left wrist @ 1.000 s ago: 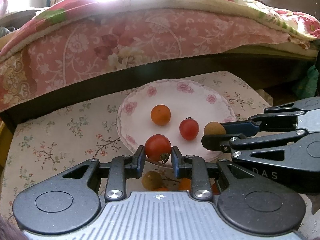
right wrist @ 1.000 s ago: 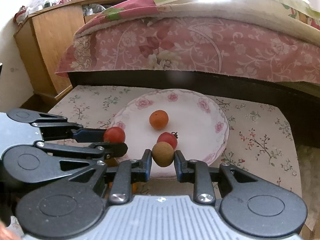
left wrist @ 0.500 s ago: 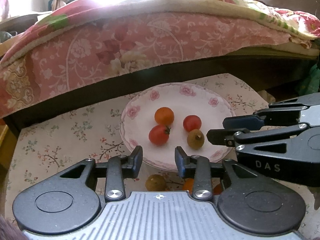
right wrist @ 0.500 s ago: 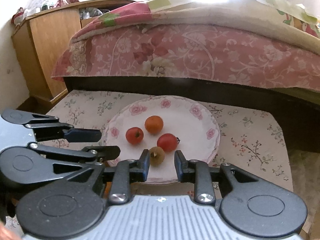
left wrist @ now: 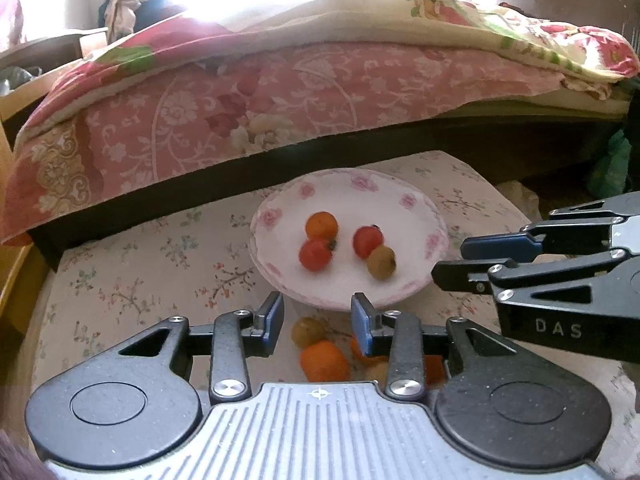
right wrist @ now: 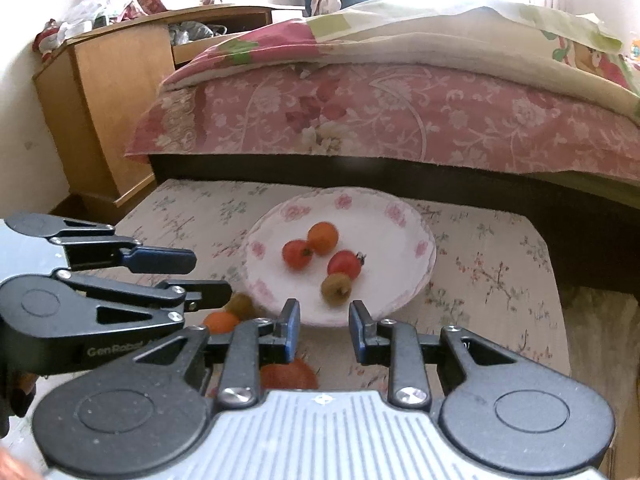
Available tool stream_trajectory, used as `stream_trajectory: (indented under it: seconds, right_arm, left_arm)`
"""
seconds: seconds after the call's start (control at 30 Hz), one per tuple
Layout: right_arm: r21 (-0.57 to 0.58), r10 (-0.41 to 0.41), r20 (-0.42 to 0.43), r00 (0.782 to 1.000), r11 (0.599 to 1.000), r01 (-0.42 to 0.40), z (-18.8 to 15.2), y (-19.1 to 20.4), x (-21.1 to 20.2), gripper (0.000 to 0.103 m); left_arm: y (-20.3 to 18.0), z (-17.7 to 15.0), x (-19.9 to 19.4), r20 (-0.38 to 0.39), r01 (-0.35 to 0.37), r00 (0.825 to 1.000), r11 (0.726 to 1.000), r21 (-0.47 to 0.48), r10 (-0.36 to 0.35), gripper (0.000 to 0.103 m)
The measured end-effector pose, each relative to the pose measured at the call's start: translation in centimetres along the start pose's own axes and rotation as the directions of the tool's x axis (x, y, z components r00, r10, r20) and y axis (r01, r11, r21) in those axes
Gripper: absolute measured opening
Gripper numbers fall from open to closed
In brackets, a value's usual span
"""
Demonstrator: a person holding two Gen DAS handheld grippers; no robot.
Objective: Organize fruits
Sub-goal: 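Withdraw both open grippers from the plate toward the loose fruits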
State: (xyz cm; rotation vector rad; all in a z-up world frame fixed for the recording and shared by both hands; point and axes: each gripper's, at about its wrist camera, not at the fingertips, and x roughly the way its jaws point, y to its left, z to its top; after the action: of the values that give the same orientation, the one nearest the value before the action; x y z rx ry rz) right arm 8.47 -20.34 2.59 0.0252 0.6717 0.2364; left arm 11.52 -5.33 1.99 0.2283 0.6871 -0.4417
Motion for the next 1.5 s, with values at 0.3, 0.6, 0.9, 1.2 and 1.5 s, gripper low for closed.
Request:
stream_trajectory:
  seconds: [0.3, 0.6, 0.9, 1.2, 1.5]
  right_arm:
    - [0.035, -0.012, -0.028, 1.000, 0.999, 0.013, -3.0, 0.3, -2.9, 0.028]
    - [0.036, -0.007, -0.049, 0.999, 0.999, 0.009, -4.9, 1.4, -4.2, 0.028]
    - [0.067, -0.006, -0.086, 0.996, 0.998, 0.012, -5.5, 0.6, -3.4, 0.028]
    - [0.100, -0.003, -0.105, 0.994, 0.995, 0.014, -5.4, -0.7, -2.8, 0.028]
    - [0.100, 0.029, -0.095, 0.995, 0.995, -0.020, -5.3, -0.4, -3.0, 0.029]
  left_arm:
    - [-1.1, -2.8, -2.4, -0.026, 0.025, 0.999, 0.999, -0.022, -0.026, 0.048]
    - [-1.6, -5.0, -3.1, -0.074, 0.059, 0.995, 0.997, -0.049, -0.063, 0.049]
    - [-2.5, -5.8, -2.4, -0.100, 0.092, 0.990, 0.995, -0.043, -0.096, 0.049]
    - [-3.3, -6.1, 0.4, -0.131, 0.107, 0.985, 0.992, -0.070, -0.116, 0.050]
    - [-3.3, -6.2, 1.5, -0.128, 0.084, 0.988, 0.995, -0.059, -0.091, 0.045]
